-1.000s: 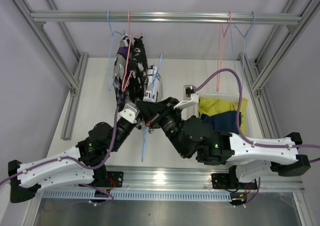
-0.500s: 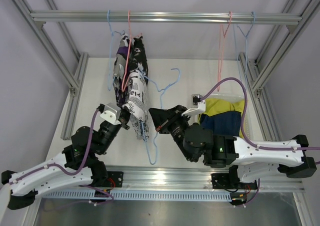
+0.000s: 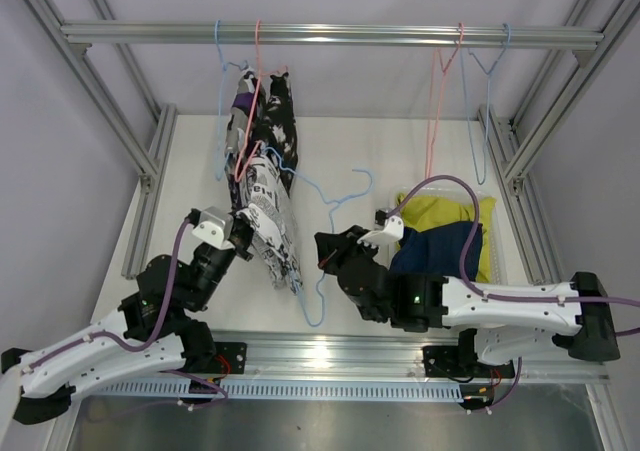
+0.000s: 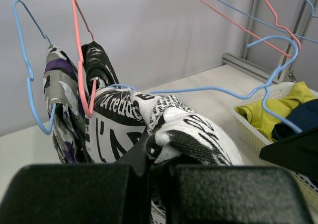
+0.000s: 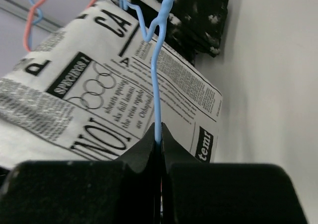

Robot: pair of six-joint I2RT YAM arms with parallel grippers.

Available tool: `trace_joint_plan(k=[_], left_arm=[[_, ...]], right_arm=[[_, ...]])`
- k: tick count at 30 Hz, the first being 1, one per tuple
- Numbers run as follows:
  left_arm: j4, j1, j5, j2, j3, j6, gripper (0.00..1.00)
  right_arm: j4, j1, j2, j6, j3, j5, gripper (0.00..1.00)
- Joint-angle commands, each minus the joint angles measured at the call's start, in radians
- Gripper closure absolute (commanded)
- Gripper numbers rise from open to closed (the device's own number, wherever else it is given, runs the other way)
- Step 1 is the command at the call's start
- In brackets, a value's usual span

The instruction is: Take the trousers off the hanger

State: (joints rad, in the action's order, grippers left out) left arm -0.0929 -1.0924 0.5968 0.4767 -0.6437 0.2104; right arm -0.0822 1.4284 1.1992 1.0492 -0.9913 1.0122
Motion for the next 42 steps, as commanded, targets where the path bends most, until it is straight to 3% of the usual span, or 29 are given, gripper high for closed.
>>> trace_joint_plan(k=[1, 10, 17, 24, 28, 42], left_arm=[[-0.111, 0.008, -0.034, -0.023, -0.019, -0.02, 0.99], [-0.054, 0.008, -0.101, -0.016, -0.037, -0.072, 0.99], [0.001, 0.008, -0.204, -0.038, -0.065, -0.117, 0.99], [0.064, 0.009, -0.532, -0.069, -0.114, -0.167, 0.99], [0.085, 0.009, -0.635, -0.067, -0.132, -0.189, 0.99], [0.056, 0.009, -0.494, -0.236, -0.102, -0.144, 0.99]], right_arm=[[-0.028, -0.013, 0.046, 0.119, 0.023, 0.104, 1.0], [-0.134, -0.063, 0.238, 0.225, 0.026, 0.101, 1.0], [-0.136, -0.103, 0.272, 0.265, 0.065, 0.066, 1.0], [-0.139, -0.137, 0.249, 0.288, 0.121, 0.054, 1.0], [-0.133, -0.148, 0.231, 0.299, 0.152, 0.052, 1.0], [-0.206, -0.154, 0.191, 0.333, 0.183, 0.075, 1.0]])
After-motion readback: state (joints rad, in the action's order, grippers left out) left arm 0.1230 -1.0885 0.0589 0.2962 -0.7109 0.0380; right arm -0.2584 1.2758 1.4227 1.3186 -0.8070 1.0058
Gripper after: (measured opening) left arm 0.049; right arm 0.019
